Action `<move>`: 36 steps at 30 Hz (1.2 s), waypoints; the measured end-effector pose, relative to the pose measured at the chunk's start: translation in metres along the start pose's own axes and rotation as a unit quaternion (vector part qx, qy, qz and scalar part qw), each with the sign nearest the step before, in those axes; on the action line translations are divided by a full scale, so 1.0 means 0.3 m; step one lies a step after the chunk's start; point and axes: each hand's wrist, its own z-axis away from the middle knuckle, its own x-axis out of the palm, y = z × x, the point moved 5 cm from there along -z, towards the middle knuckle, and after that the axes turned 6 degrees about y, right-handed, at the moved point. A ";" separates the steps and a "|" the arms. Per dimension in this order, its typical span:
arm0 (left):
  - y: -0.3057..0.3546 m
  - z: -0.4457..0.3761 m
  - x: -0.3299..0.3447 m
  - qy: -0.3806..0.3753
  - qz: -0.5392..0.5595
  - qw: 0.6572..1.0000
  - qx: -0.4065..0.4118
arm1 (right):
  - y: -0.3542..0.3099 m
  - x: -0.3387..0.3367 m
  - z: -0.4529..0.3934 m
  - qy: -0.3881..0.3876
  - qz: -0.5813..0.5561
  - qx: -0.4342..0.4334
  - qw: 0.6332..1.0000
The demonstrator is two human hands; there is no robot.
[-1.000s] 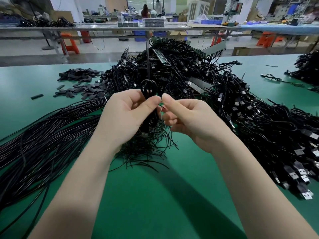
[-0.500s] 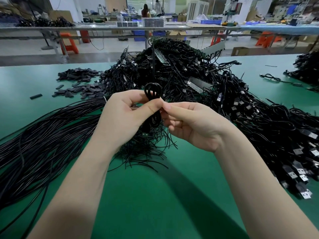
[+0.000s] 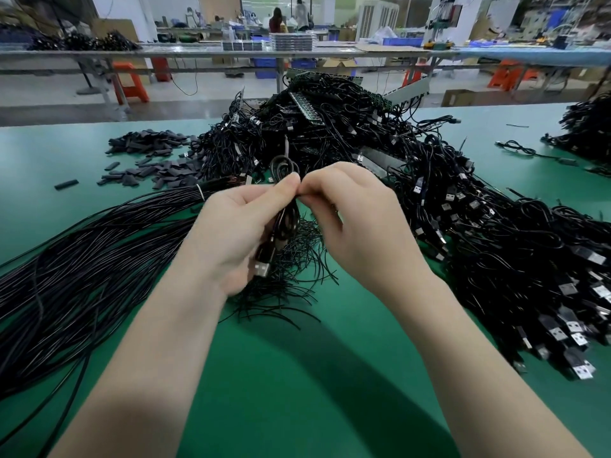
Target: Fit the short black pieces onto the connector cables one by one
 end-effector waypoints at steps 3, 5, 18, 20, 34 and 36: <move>-0.015 0.008 0.012 -0.048 0.088 0.989 -0.108 | -0.021 0.003 0.008 0.033 0.055 -0.103 0.993; -0.005 0.004 0.011 -0.037 0.078 0.995 -0.053 | 0.006 -0.004 -0.002 0.040 -0.021 -0.017 0.999; 0.049 0.005 -0.007 0.019 -0.114 0.962 0.245 | 0.101 0.085 0.085 -0.114 -0.498 0.547 0.663; 0.050 0.003 -0.007 0.007 -0.108 0.963 0.248 | 0.098 0.086 0.082 -0.114 -0.504 0.544 0.661; -0.027 0.004 0.013 -0.035 0.044 0.995 -0.078 | -0.015 0.007 0.016 0.053 0.050 -0.111 0.991; -0.022 -0.002 0.007 -0.032 0.044 0.997 -0.060 | 0.010 0.006 0.012 0.047 0.013 -0.056 0.997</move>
